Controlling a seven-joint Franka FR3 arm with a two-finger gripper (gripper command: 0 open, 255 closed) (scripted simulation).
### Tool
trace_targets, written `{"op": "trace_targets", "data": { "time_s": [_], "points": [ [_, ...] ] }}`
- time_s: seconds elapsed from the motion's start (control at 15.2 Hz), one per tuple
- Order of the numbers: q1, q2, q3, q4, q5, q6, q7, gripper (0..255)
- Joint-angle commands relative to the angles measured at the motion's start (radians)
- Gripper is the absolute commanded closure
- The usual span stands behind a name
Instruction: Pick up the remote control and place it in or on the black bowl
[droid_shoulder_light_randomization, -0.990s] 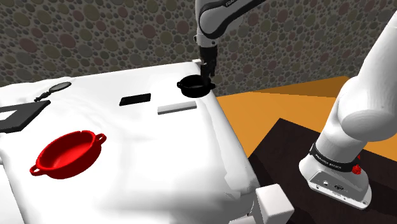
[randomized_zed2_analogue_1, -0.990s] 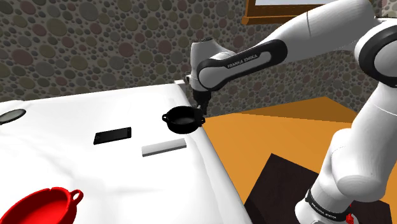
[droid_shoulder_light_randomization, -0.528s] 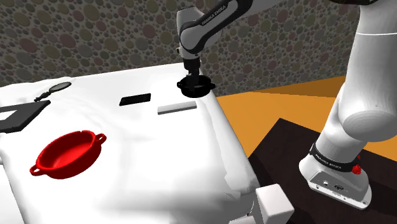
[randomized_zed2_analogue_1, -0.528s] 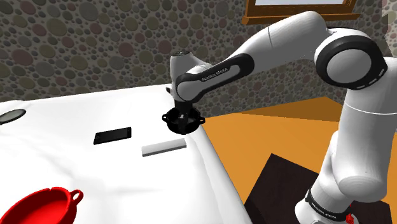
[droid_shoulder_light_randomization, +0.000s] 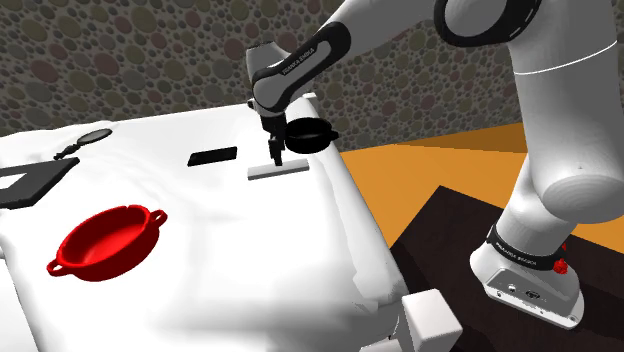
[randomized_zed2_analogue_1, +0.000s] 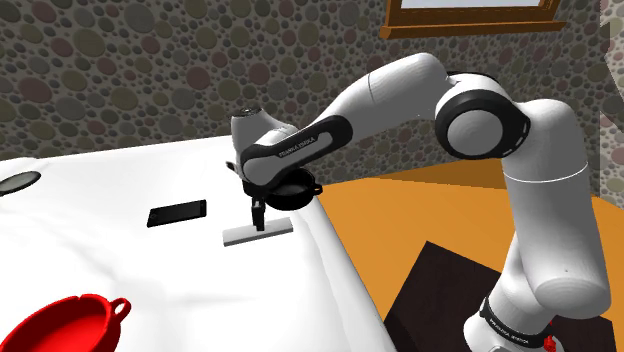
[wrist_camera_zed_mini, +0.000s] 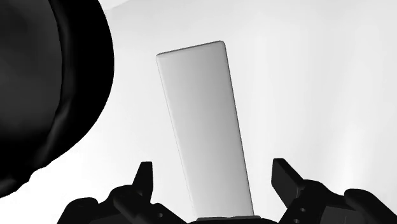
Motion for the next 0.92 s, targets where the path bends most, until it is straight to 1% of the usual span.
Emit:
{"op": "trace_targets", "data": {
  "time_s": [0.0,0.46,0.86],
  "points": [
    [0.007,0.029,0.006,0.018,-0.005,0.011,-0.008,0],
    [0.008,0.074,0.004,-0.003,-0.008,0.078,-0.006,0],
    [0.008,0.074,0.004,-0.003,-0.008,0.078,-0.006,0]
  ]
}}
